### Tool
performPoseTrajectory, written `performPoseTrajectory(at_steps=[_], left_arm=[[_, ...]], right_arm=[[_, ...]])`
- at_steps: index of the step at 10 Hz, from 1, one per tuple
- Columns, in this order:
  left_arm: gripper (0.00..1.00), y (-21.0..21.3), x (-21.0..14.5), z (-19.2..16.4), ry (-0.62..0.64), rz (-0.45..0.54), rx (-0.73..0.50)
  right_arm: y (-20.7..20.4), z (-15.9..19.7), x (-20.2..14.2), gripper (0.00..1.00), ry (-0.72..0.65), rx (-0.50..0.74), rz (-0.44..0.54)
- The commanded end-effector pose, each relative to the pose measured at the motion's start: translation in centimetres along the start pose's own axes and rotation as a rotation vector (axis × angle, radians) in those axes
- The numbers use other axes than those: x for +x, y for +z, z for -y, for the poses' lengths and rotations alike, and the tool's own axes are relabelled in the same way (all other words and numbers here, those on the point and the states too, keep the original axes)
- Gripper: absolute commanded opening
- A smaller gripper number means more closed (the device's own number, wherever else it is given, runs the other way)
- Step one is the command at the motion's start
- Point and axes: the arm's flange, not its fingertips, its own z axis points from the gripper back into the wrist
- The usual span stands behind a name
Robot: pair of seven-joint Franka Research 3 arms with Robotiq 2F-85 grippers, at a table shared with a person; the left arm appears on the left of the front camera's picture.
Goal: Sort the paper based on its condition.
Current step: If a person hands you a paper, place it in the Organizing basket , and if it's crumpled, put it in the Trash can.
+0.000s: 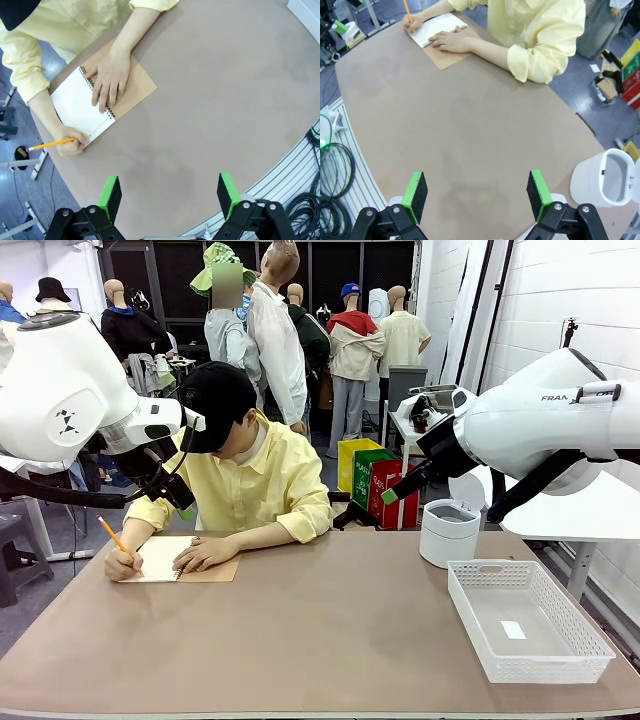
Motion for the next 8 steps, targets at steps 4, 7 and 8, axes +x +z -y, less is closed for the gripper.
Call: performPoseTrajectory(at_steps=[4,7,8], left_arm=[[1.00,0.04,-0.02,-0.06,-0.001,0.000,0.002],[1.00,0.04,-0.02,-0.06,-0.001,0.000,0.002],[1.00,0.04,-0.02,-0.06,-0.001,0.000,0.002]], right_arm=[[0.05,0.01,0.09,1.00,0.002,0.002,-0.008],[0.05,0.01,0.09,1.00,0.002,0.002,-0.008],[0.05,0.01,0.09,1.00,0.002,0.002,-0.008]])
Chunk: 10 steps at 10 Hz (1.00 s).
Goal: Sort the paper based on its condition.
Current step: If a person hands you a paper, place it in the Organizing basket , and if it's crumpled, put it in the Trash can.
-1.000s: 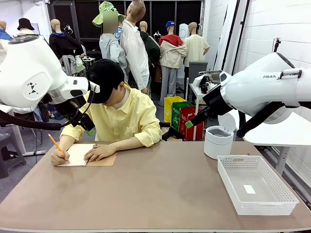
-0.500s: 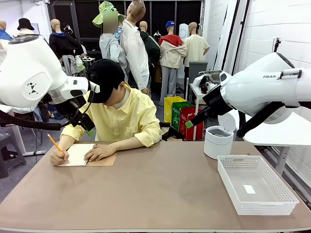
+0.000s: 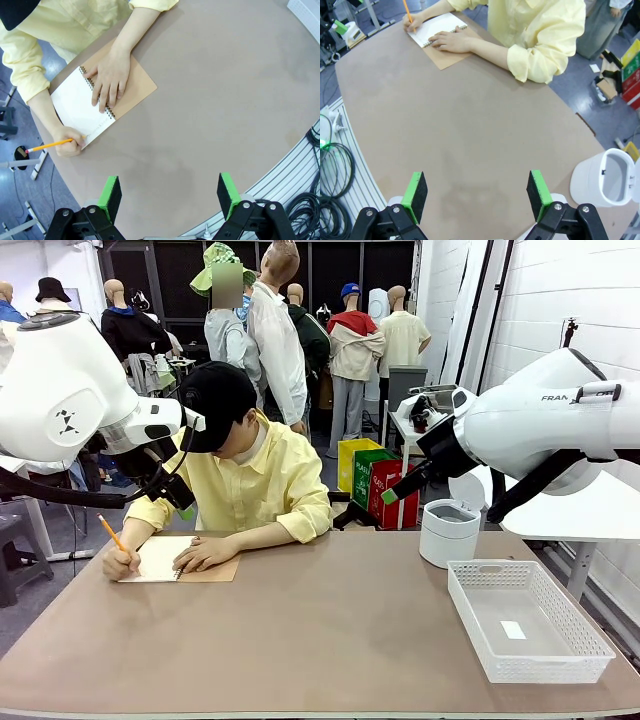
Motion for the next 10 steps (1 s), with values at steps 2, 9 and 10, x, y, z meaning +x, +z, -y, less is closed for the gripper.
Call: performPoseTrajectory(at_steps=[2,9,10], left_arm=[[1.00,0.04,-0.02,-0.06,-0.001,0.000,0.002],[1.00,0.04,-0.02,-0.06,-0.001,0.000,0.002],[1.00,0.04,-0.02,-0.06,-0.001,0.000,0.002]], right_arm=[[0.05,0.01,0.09,1.00,0.002,0.002,-0.008],[0.05,0.01,0.09,1.00,0.002,0.002,-0.008],[0.05,0.01,0.09,1.00,0.002,0.002,-0.008]])
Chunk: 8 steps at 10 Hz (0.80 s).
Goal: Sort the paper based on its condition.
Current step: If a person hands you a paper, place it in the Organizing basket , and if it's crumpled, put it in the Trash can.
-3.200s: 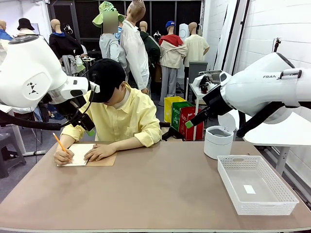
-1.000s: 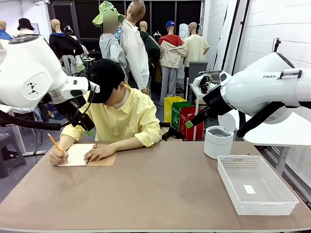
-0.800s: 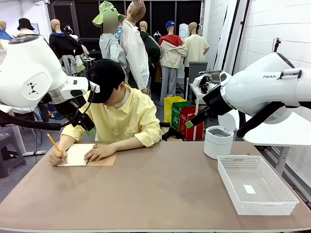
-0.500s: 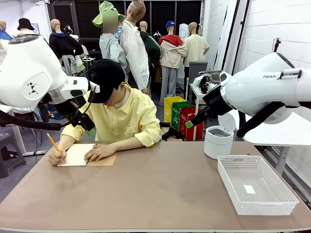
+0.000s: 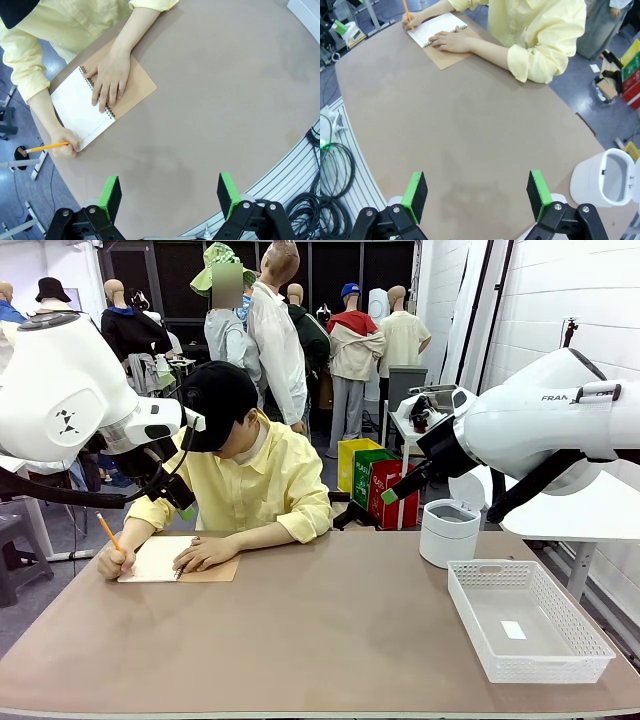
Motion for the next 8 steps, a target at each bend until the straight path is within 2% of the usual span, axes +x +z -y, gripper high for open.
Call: performPoseTrajectory(at_steps=[1,8], left_arm=[[1.00,0.04,-0.02,-0.06,-0.001,0.000,0.002],[1.00,0.04,-0.02,-0.06,-0.001,0.000,0.002]], right_arm=[[0.05,0.01,0.09,1.00,0.002,0.002,-0.008],[0.05,0.01,0.09,1.00,0.002,0.002,-0.008]])
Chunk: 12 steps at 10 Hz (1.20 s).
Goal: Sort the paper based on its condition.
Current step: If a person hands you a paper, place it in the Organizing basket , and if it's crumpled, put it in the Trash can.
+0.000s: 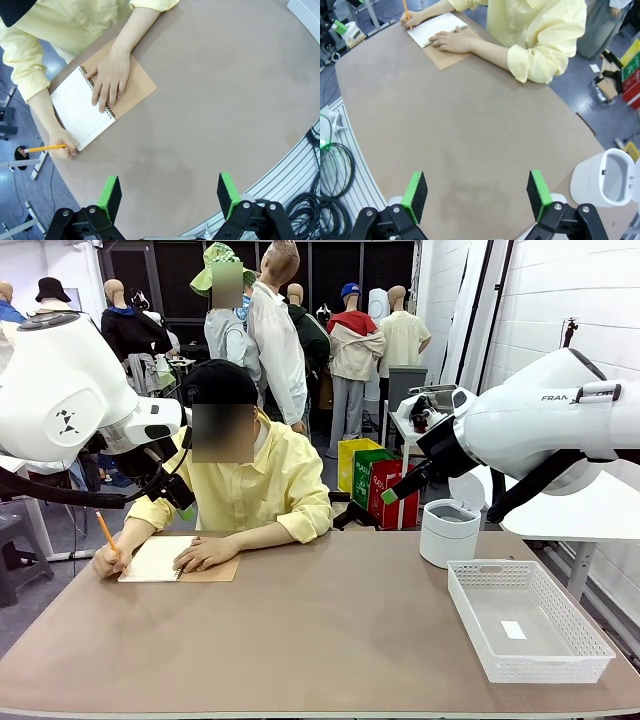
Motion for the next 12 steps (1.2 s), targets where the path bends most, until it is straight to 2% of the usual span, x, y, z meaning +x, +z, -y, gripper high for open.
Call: performPoseTrajectory(at_steps=[1,12], left_arm=[[1.00,0.04,-0.02,-0.06,-0.001,0.000,0.002],[1.00,0.04,-0.02,-0.06,-0.001,0.000,0.002]], right_arm=[[0.05,0.01,0.09,1.00,0.002,0.002,-0.008],[0.05,0.01,0.09,1.00,0.002,0.002,-0.008]])
